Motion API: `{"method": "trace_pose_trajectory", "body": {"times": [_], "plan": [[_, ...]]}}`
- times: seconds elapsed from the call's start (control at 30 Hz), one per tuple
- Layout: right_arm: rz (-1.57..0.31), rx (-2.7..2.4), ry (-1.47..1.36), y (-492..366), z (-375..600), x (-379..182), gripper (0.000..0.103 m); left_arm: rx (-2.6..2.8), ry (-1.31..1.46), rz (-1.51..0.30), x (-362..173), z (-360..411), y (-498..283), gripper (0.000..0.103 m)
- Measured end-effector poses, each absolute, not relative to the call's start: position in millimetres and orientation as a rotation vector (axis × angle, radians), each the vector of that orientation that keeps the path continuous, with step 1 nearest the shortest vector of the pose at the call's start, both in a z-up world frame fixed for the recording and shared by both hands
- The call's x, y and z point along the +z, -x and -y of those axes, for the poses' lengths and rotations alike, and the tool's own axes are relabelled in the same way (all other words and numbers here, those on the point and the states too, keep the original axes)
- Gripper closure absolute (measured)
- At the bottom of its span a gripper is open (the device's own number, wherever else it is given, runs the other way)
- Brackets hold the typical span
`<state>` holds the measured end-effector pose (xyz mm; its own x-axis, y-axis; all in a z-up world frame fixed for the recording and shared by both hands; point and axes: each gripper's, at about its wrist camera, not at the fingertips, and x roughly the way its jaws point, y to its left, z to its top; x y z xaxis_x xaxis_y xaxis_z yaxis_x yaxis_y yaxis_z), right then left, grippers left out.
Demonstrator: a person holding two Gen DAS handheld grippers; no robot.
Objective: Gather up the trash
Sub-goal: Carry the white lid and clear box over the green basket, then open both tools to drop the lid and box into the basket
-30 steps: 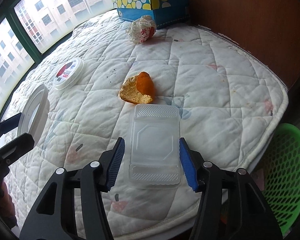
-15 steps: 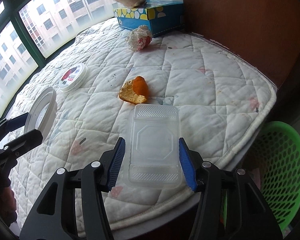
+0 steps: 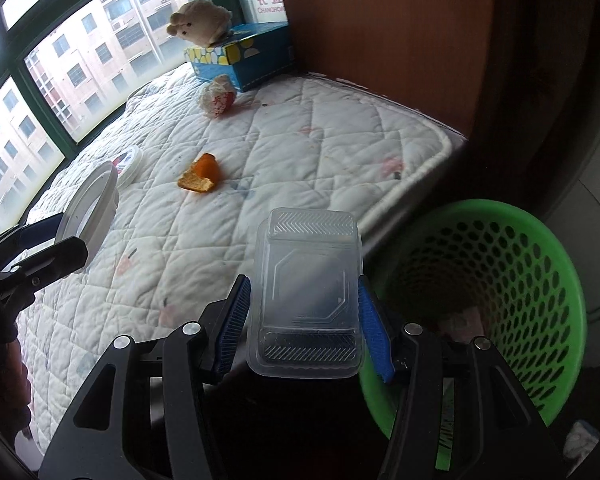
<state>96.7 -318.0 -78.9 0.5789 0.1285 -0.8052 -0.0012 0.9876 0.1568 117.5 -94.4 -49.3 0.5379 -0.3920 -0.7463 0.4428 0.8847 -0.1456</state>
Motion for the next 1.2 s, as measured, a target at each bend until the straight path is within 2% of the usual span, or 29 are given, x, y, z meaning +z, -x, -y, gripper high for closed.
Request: {"method": "trace_pose_trajectory", "body": {"times": [0.57, 0.73, 0.83, 1.2], "plan": [[-0.954, -0.146, -0.275, -39.9, 446.3, -87.5, 0.048, -0.670, -0.157, -0.875, -48.8, 201.5, -89.6, 0.016], [-0.948, -0.180, -0.301, -34.4, 465.6, -89.3, 0.047, -0.707, -0.190, -0.875, -50.9, 225.5, -82.0, 0.016], [-0.938, -0.198, -0.312, -31.3, 473.5, -88.9, 0.039, -0.721, -0.205, -0.878, -50.8, 237.7, -79.9, 0.016], [-0.903, -0.221, -0.337, -13.6, 494.3, -78.8, 0.039, -0.763, -0.245, -0.913, -64.4, 278.3, -77.3, 0.016]]}}
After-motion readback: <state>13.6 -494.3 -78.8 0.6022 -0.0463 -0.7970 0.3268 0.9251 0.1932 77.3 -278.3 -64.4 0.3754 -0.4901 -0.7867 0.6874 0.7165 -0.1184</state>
